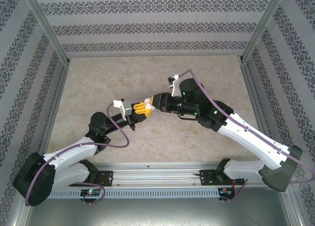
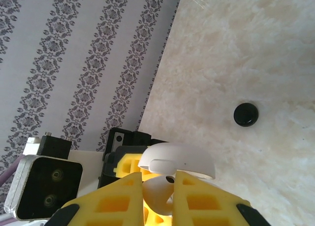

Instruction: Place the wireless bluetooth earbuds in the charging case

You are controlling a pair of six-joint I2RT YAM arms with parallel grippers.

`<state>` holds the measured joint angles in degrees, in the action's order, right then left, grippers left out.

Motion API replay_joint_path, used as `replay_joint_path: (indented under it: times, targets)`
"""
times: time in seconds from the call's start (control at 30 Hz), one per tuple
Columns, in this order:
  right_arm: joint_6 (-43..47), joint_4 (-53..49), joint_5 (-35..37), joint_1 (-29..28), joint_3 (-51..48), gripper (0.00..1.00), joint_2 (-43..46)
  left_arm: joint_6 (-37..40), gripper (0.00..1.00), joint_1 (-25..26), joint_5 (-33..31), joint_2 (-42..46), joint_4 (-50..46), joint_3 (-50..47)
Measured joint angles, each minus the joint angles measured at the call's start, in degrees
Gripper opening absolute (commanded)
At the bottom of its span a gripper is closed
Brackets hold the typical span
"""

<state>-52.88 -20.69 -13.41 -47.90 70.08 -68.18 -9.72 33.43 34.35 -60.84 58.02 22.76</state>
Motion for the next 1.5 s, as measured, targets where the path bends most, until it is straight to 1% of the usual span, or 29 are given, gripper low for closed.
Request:
replay_joint_path:
  times: [0.27,0.5,0.83,1.17,1.3,1.4,1.43,1.47,1.5]
  targets:
    - [-2.12,0.81,0.04,-0.37,-0.9,0.17,-0.07,-0.59,0.0,0.0,-0.5,0.26,0.13,-0.02]
    - [-2.71,0.35,0.48,-0.37,-0.83,0.35,-0.39,-1.09,0.0,0.0,-0.52,0.07,-0.33,-0.02]
    - [-2.01,-4.98,2.84,-0.37,1.77,0.44,-0.76,-1.25,0.0,0.02,-0.5,0.04,-0.37,-0.09]
    - [0.22,-12.39,6.69,-0.33,4.48,0.47,0.24,-2.05,0.0,0.02,-0.5,1.01,0.22,-0.13]
    - [1.62,-15.13,6.25,0.79,7.45,0.49,1.42,-2.34,0.0,0.02,-0.33,3.8,-0.31,-0.72]
    - [3.61,-17.38,4.85,2.86,11.28,0.49,1.11,-2.43,0.0,0.02,0.11,6.08,-1.6,-0.9]
    - [4.33,-18.01,3.82,3.87,12.46,0.46,0.85,-2.49,0.0,0.02,0.44,6.84,-2.49,-0.9]
    - [5.11,-18.25,2.8,4.72,13.25,0.39,0.57,-2.51,0.0,0.02,1.07,7.58,-3.52,-0.87]
    - [5.4,-18.36,1.88,5.53,13.73,0.37,0.22,-2.54,0.0,0.02,1.53,8.07,-4.26,-0.87]
